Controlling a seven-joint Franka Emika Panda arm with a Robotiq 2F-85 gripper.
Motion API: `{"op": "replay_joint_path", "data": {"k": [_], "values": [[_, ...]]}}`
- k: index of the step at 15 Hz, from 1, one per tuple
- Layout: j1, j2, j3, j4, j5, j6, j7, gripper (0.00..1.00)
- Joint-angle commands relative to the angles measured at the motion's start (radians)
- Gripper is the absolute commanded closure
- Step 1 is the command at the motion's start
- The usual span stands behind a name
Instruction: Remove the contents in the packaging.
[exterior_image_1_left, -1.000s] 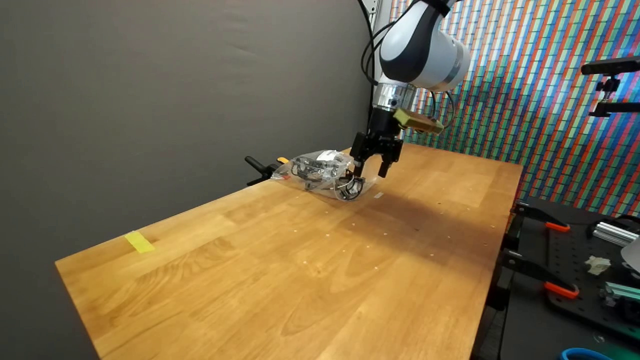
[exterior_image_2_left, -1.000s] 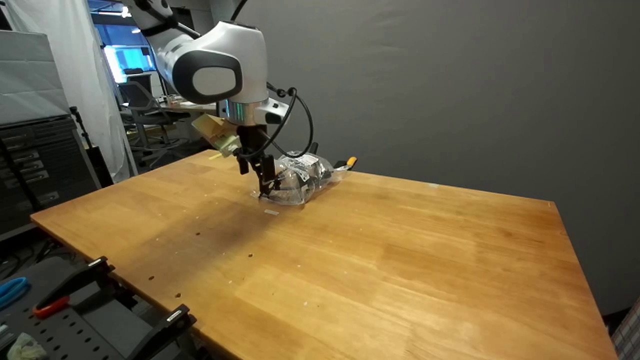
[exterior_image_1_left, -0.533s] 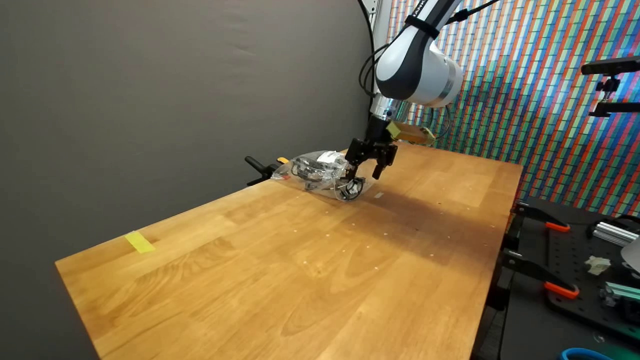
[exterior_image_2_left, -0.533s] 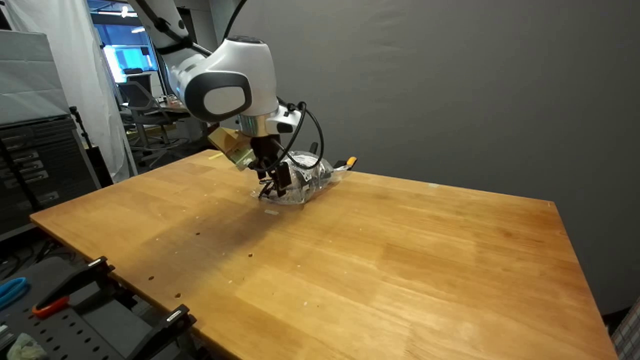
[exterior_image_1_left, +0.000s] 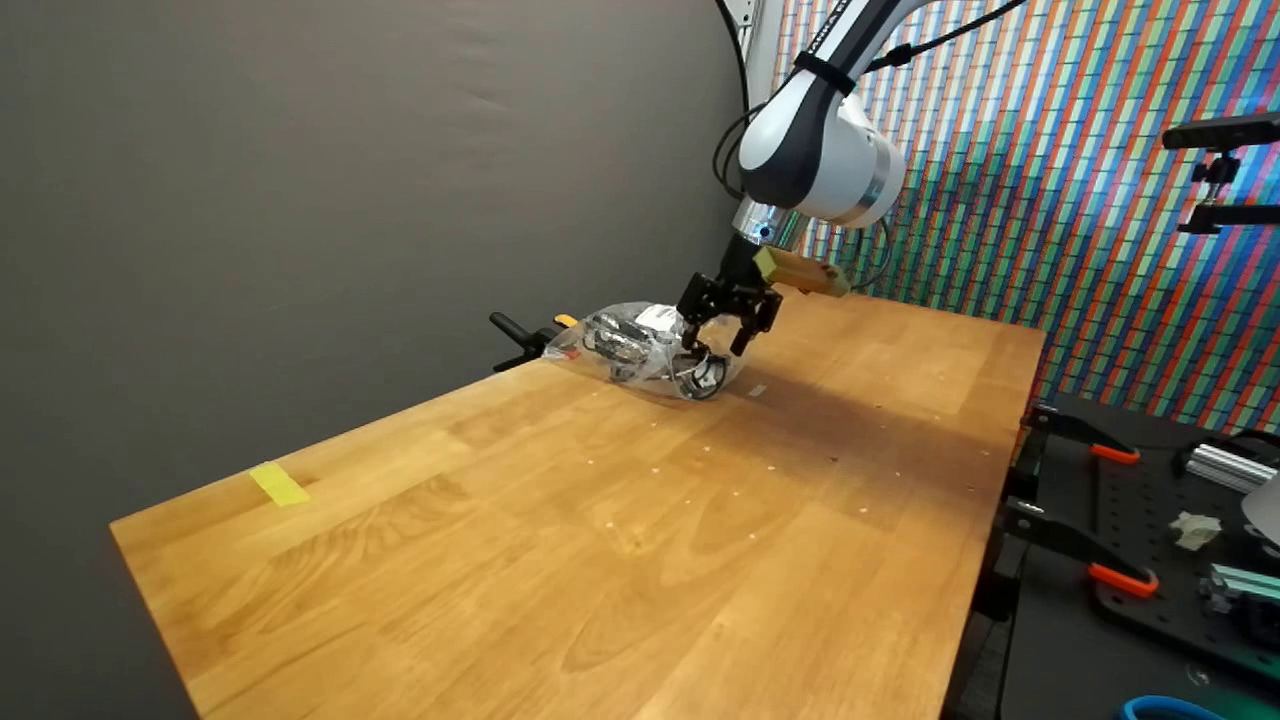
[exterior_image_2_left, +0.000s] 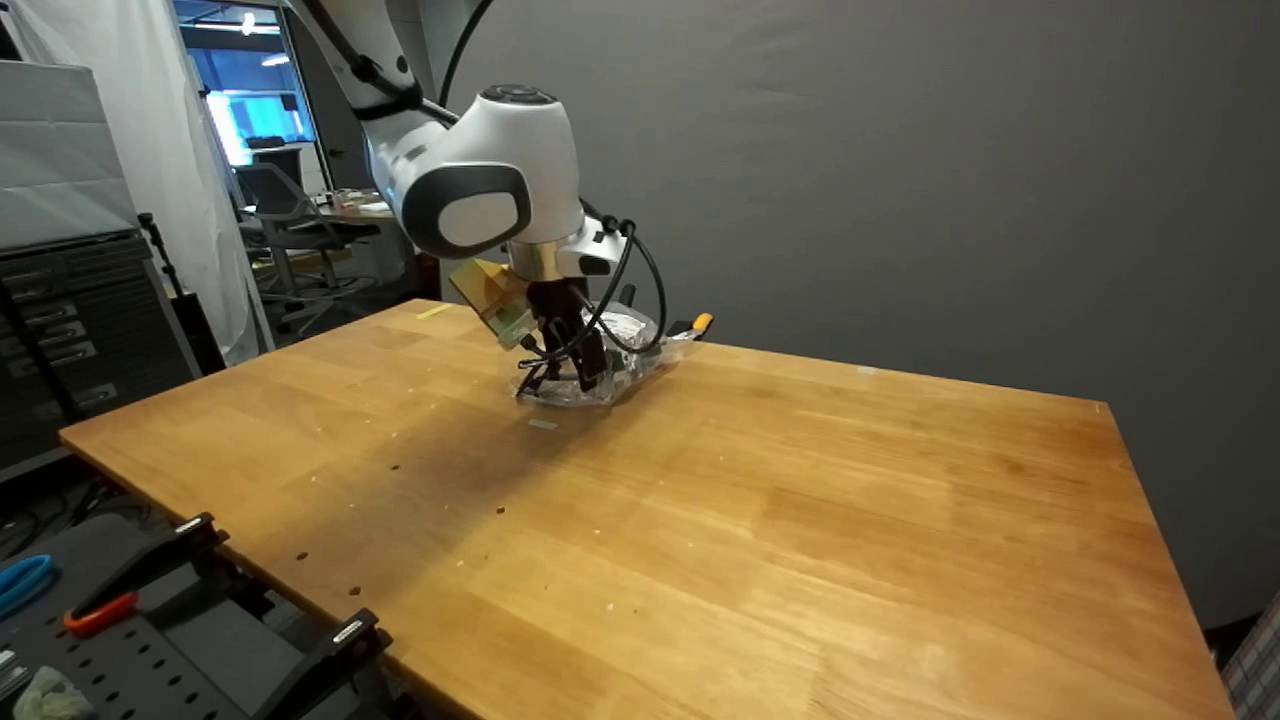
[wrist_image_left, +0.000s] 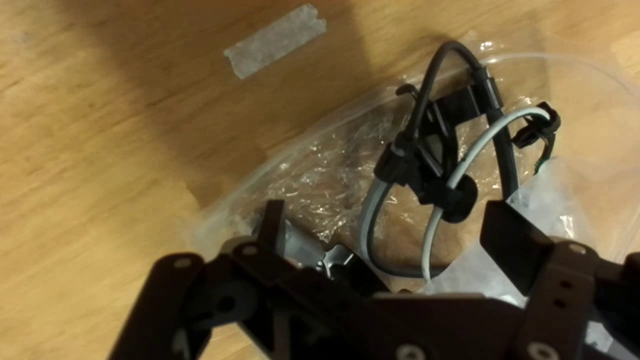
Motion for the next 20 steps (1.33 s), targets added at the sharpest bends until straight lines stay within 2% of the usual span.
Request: {"op": "replay_joint_path", "data": {"k": [1, 2, 3, 10, 12, 14, 17, 20], "values": [[-0.041, 0.038, 0.037, 0.038, -0.004, 0.02, 0.025, 0.0], [-0.046, 0.042, 0.043, 0.043, -0.003, 0.017, 0.029, 0.07], [-0.052, 0.042, 0.05, 0.047, -0.001, 0.013, 0.033, 0.25], [-0.051, 0.006, 0.063, 0.04, -0.003, -0.018, 0.071, 0.81], [-0.042, 0.001, 0.048, 0.033, -0.009, -0.033, 0.08, 0.95], [-0.036, -0.008, 0.032, 0.02, -0.014, -0.056, 0.087, 1.0], [-0.031, -0.041, 0.013, 0.002, -0.017, -0.121, 0.091, 0.98], [-0.023, -0.114, -0.015, -0.017, -0.036, -0.28, 0.078, 0.98]]}}
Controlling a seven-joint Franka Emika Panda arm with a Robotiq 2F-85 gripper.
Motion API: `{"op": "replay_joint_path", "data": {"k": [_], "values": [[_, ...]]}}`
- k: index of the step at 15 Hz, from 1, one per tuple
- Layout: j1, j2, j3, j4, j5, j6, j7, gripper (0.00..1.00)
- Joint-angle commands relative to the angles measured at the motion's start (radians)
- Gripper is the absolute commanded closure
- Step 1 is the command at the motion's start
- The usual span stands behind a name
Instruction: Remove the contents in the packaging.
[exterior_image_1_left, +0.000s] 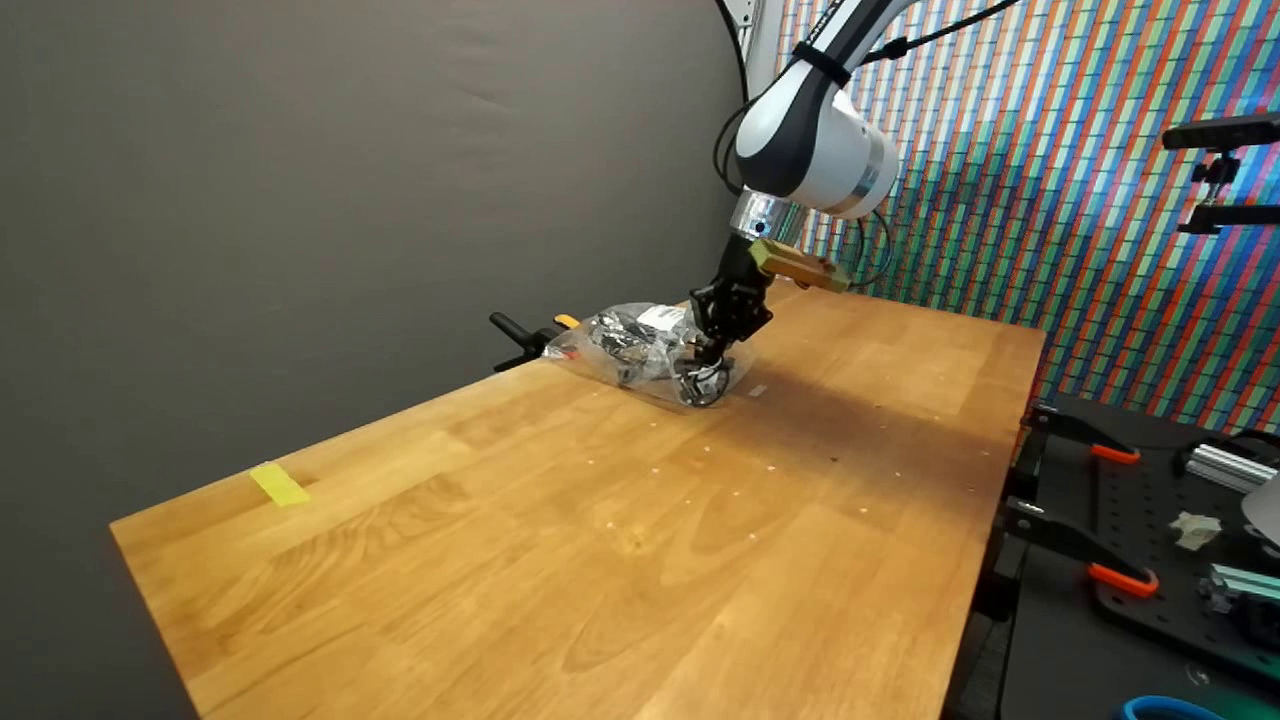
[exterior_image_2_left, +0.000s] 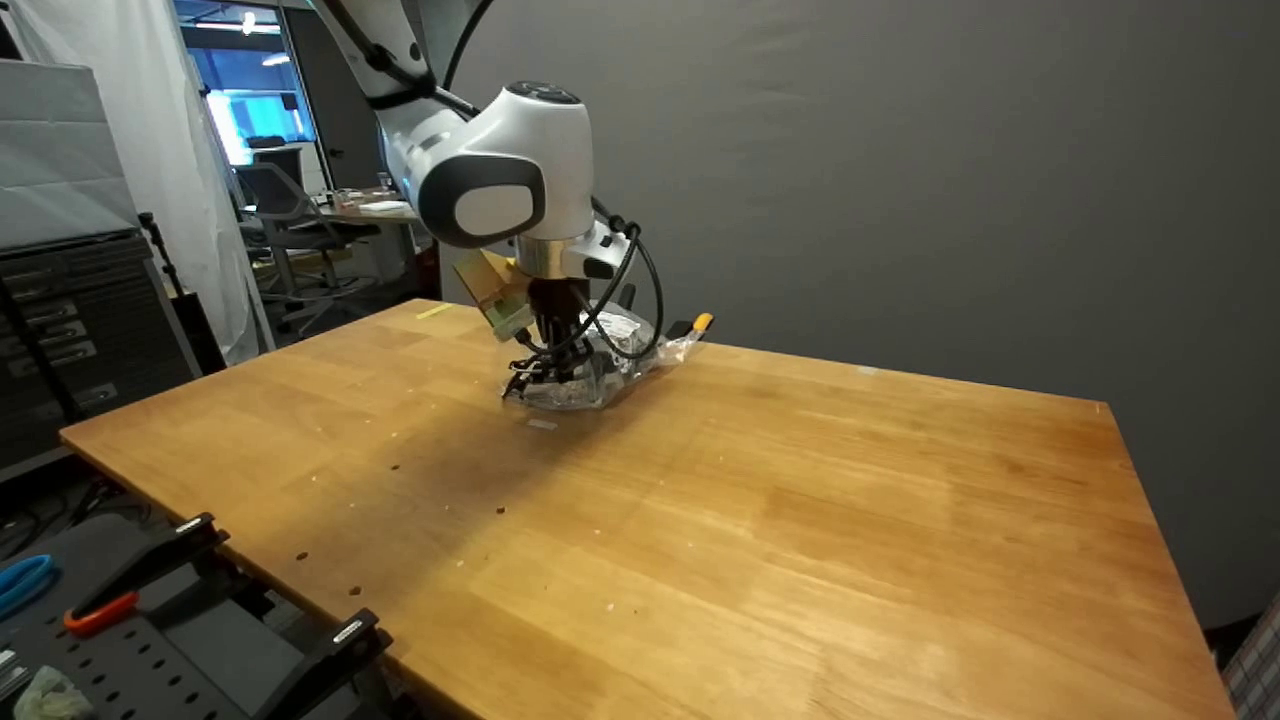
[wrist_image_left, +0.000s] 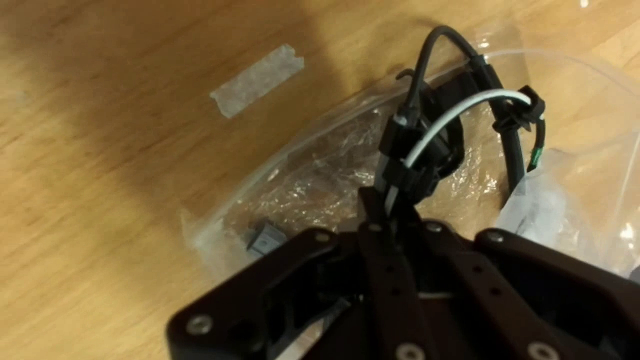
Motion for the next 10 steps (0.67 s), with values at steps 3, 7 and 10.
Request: {"op": "replay_joint_path", "data": {"k": [3, 7, 10], "values": [[0.009, -0.222, -0.056, -0.074, -0.135, -0.396, 0.044, 0.98], [-0.009, -0.33, -0.063, -0.042, -0.282, -0.733, 0.058, 0.98], [0.059, -0.384, -0.153, 0.005, -0.317, -0.979, -0.022, 0.98]]}}
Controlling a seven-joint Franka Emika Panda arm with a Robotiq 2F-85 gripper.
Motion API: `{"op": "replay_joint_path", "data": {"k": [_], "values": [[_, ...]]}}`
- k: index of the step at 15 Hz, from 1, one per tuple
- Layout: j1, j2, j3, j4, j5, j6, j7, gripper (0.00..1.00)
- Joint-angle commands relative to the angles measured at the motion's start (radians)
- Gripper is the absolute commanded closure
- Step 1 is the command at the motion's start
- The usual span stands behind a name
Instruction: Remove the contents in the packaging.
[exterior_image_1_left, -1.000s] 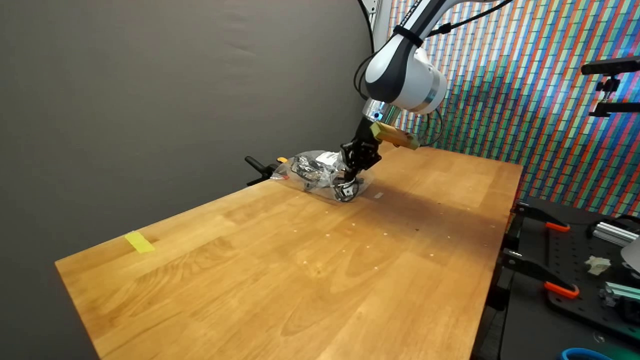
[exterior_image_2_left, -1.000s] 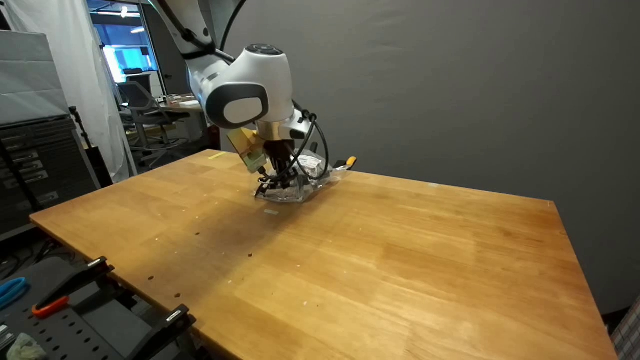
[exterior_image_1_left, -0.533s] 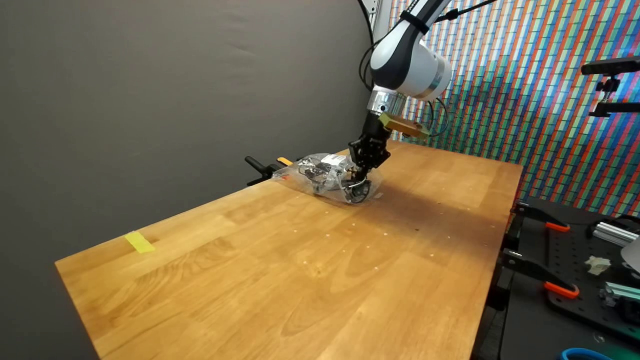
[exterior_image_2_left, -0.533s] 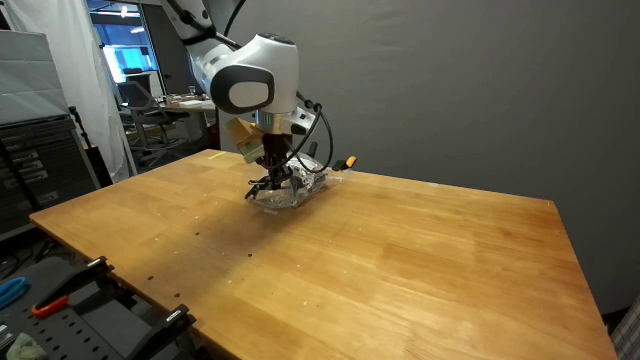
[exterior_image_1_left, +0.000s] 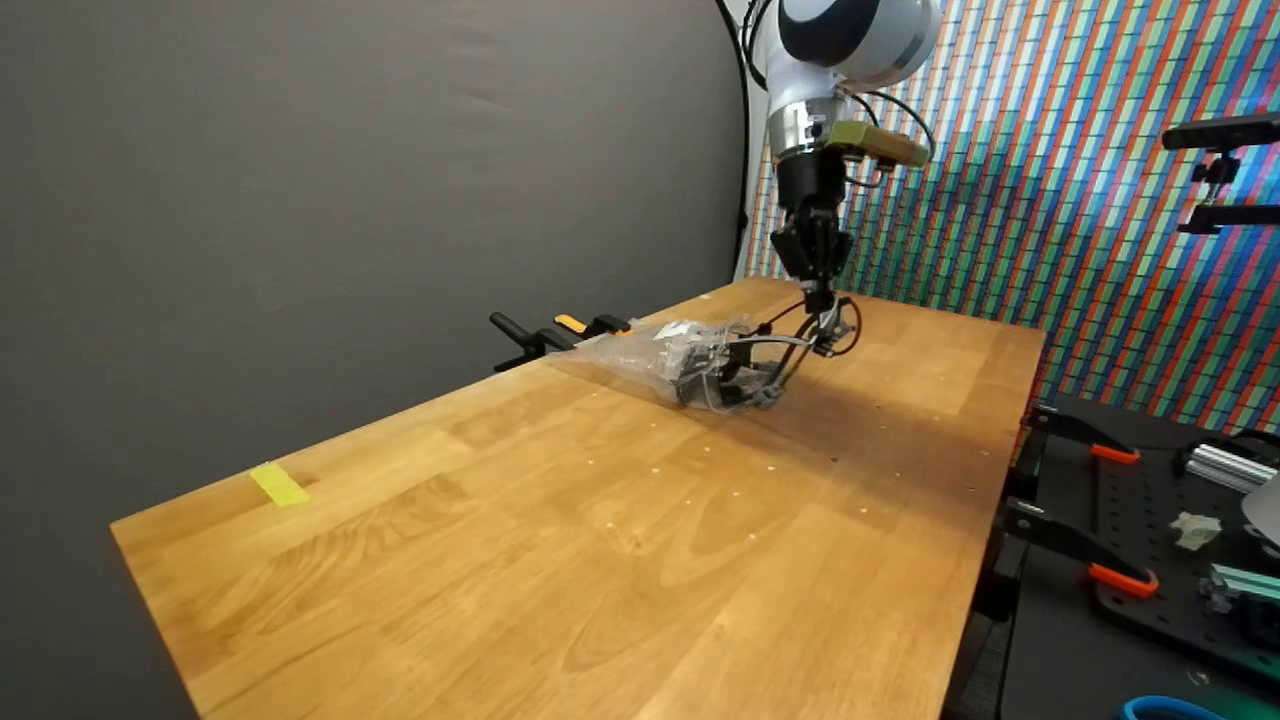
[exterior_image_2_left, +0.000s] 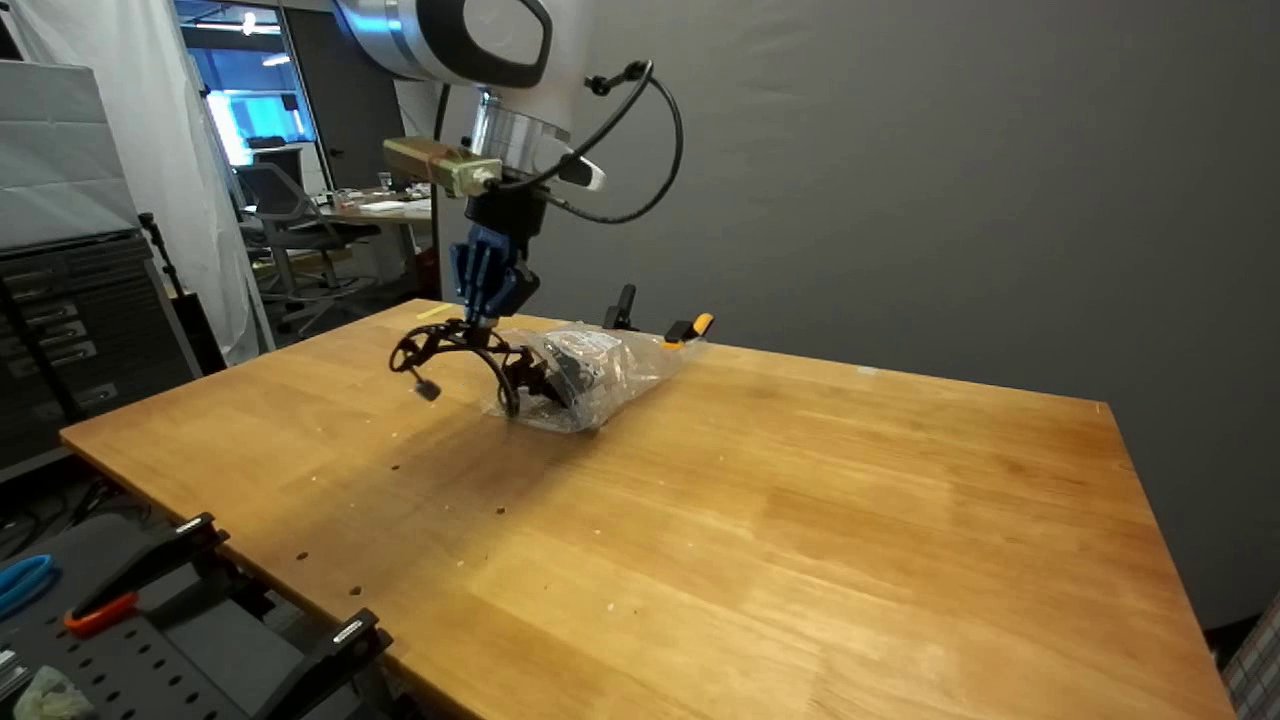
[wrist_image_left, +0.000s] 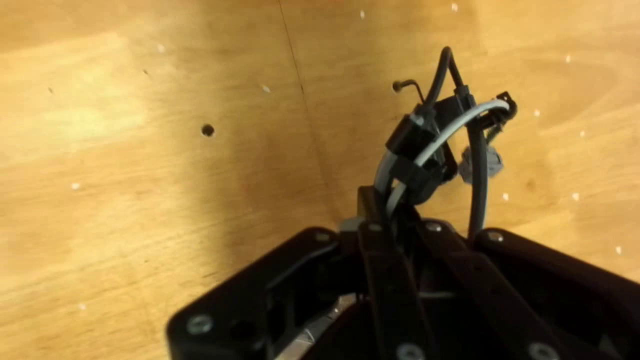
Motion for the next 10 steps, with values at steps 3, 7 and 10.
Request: {"op": "replay_joint_path", "data": {"k": [3, 7, 10], "values": [[0.087, -0.121, -0.129, 0.065, -0.104, -0.422, -0.083, 0.98], [0.122, -0.158, -0.154, 0.137, -0.198, -0.662, -0.126, 0.98], [0.143, -0.169, -0.151, 0.2, -0.207, -0.779, -0.156, 0.98]]}}
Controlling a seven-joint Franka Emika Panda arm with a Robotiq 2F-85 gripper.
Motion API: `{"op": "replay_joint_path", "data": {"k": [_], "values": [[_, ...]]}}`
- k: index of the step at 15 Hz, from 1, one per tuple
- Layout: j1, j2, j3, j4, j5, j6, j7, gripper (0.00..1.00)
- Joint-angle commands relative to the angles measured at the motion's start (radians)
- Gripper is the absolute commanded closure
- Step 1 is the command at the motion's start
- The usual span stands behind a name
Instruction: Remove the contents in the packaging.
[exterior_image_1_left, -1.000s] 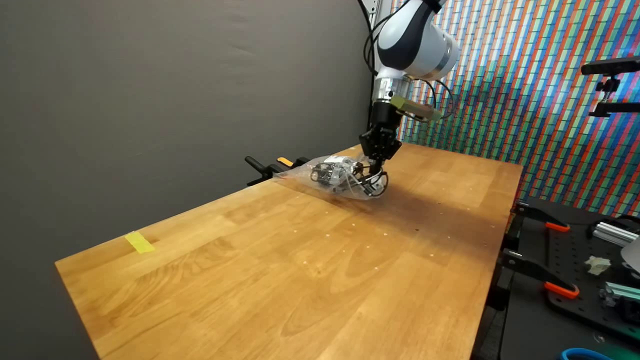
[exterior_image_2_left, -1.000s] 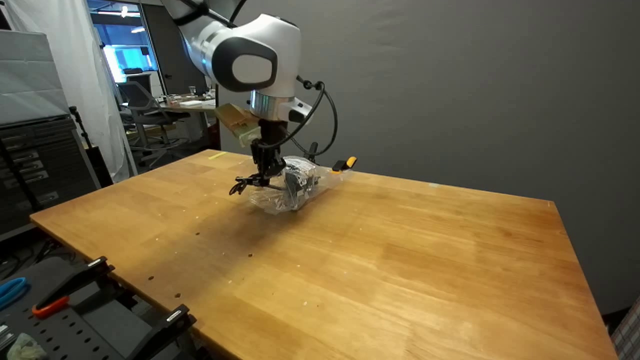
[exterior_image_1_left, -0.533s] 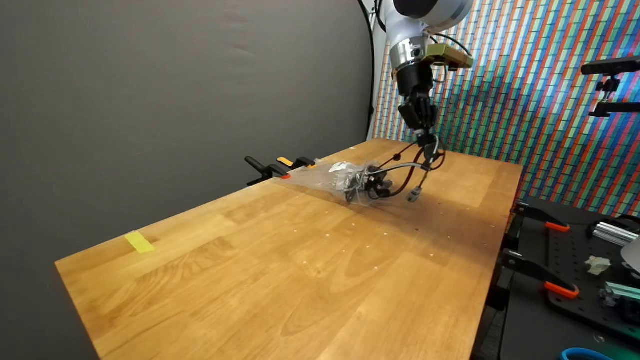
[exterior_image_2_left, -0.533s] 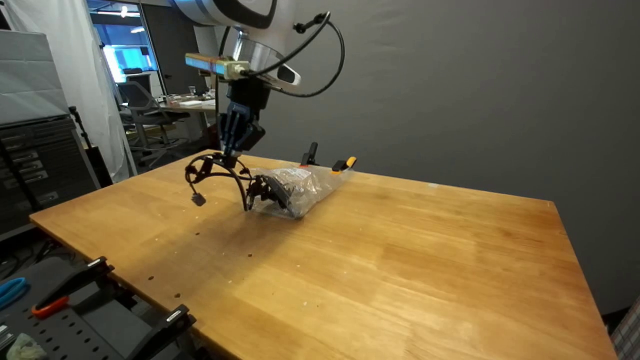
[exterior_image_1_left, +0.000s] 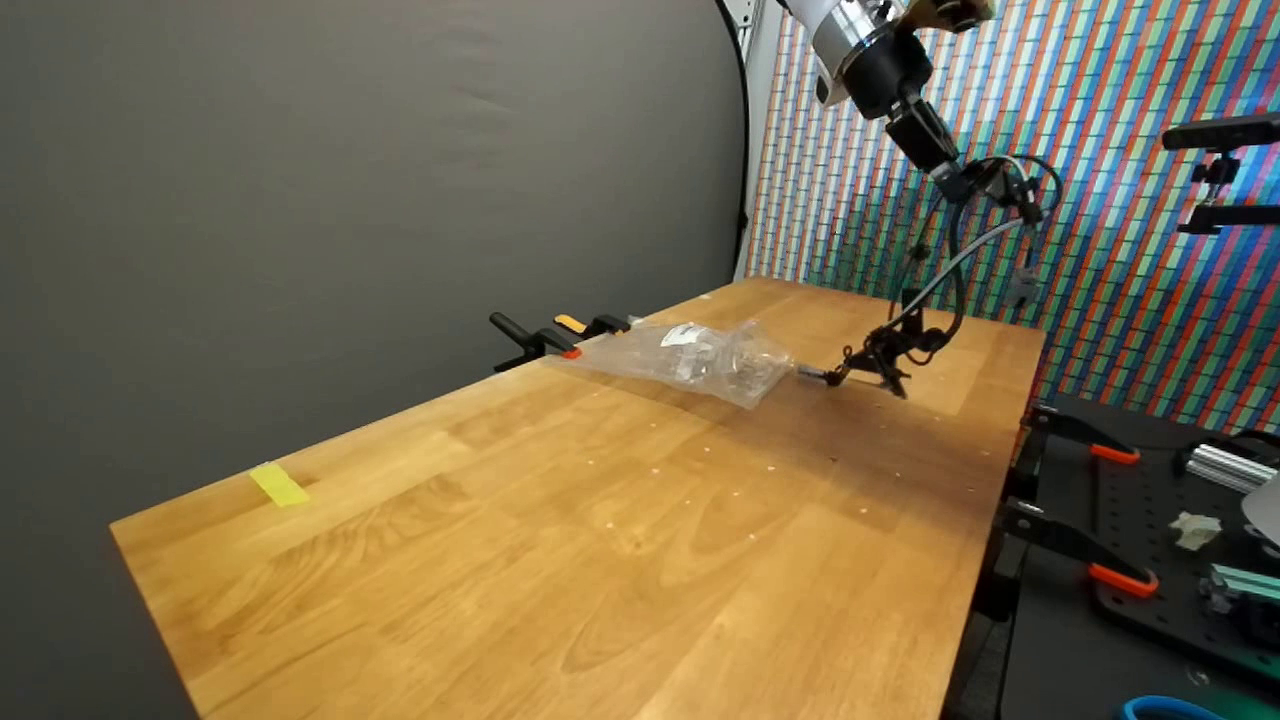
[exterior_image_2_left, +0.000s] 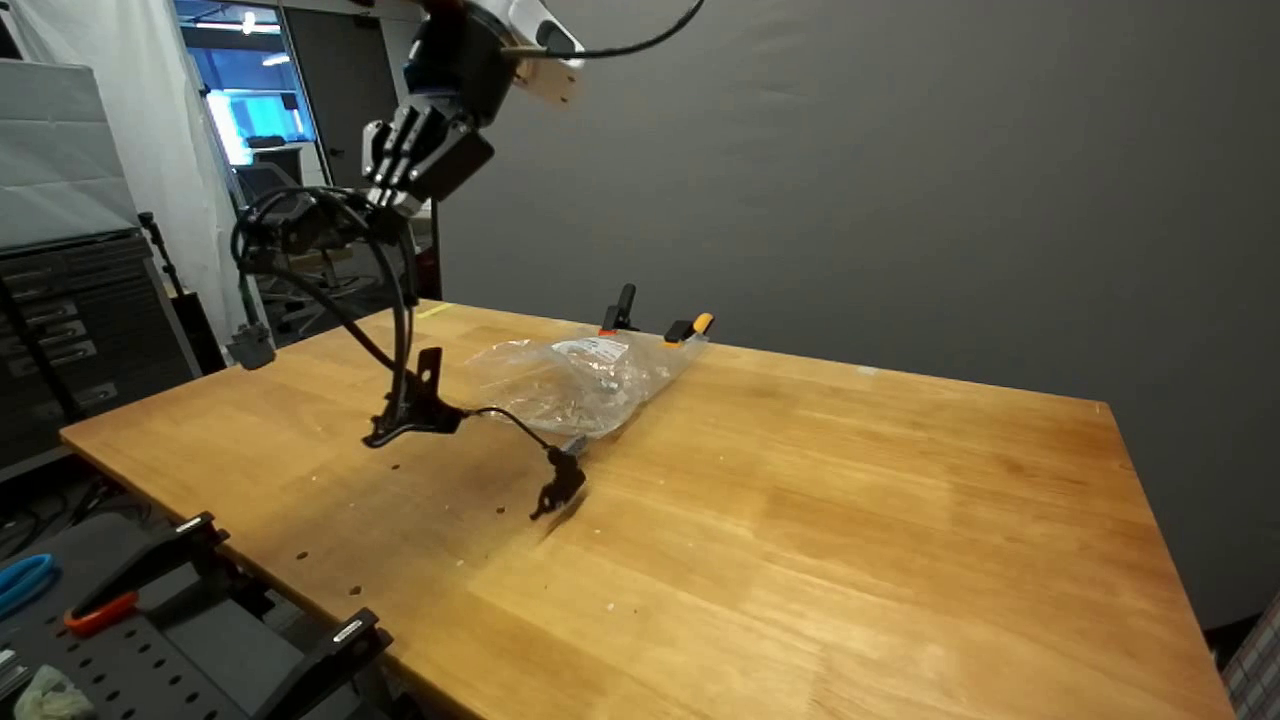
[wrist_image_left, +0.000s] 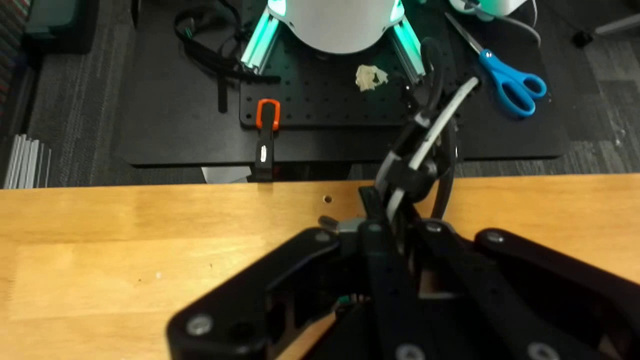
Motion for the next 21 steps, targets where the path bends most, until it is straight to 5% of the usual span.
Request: {"op": "replay_joint_path", "data": {"k": [1, 7, 10, 16, 21], "values": [[0.043, -0.015, -0.015, 0.095, 0.003, -0.142, -0.055, 0.98], [0.098, 0.012, 0.007, 0.208, 0.116, -0.273, -0.126, 0.98], [0.125, -0.008, 0.019, 0.208, 0.264, -0.204, -0.12, 0.98], [0.163, -0.037, 0.038, 0.093, 0.544, 0.119, -0.114, 0.98], [0.172, -0.062, 0.04, -0.106, 0.509, 0.543, -0.226, 0.98]]}}
